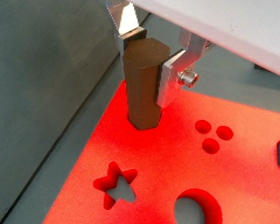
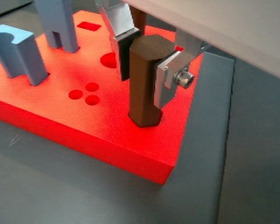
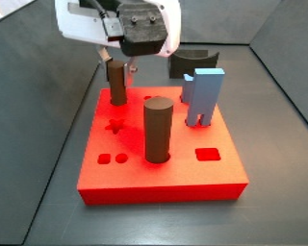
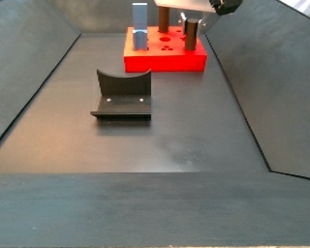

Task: Pick up the hexagon object. Move up. Place the hexagon object on the fixture. Regrasp the hexagon object. Move to above the board. Insert the hexagon object.
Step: Insert the hexagon object.

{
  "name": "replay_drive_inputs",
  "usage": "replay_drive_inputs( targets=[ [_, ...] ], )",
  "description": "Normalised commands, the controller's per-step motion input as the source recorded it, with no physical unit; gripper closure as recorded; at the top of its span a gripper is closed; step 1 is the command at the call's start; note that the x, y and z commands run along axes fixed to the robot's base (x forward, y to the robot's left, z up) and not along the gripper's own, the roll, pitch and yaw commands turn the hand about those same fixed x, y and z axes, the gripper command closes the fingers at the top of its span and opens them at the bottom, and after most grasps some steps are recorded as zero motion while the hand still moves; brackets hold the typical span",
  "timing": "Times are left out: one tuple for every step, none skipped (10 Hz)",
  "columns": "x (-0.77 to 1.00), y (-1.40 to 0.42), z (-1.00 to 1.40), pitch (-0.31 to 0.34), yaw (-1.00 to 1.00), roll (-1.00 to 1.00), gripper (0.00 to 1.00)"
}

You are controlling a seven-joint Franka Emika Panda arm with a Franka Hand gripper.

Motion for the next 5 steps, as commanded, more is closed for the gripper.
replay_drive_inputs(
  targets=[
    [0.00, -0.15, -1.00, -0.119, 0.00, 0.10, 1.00],
    [0.00, -0.09, -1.00, -0.120, 0.00, 0.09, 1.00],
    [0.00, -0.03, -0.96, -0.129, 0.00, 0.11, 1.00],
    [0.00, -0.01, -0.60, -0.124, 0.00, 0.08, 1.00],
    [-0.05, 0.03, 0.00, -0.063, 0.00, -0.04, 1.00]
  ],
)
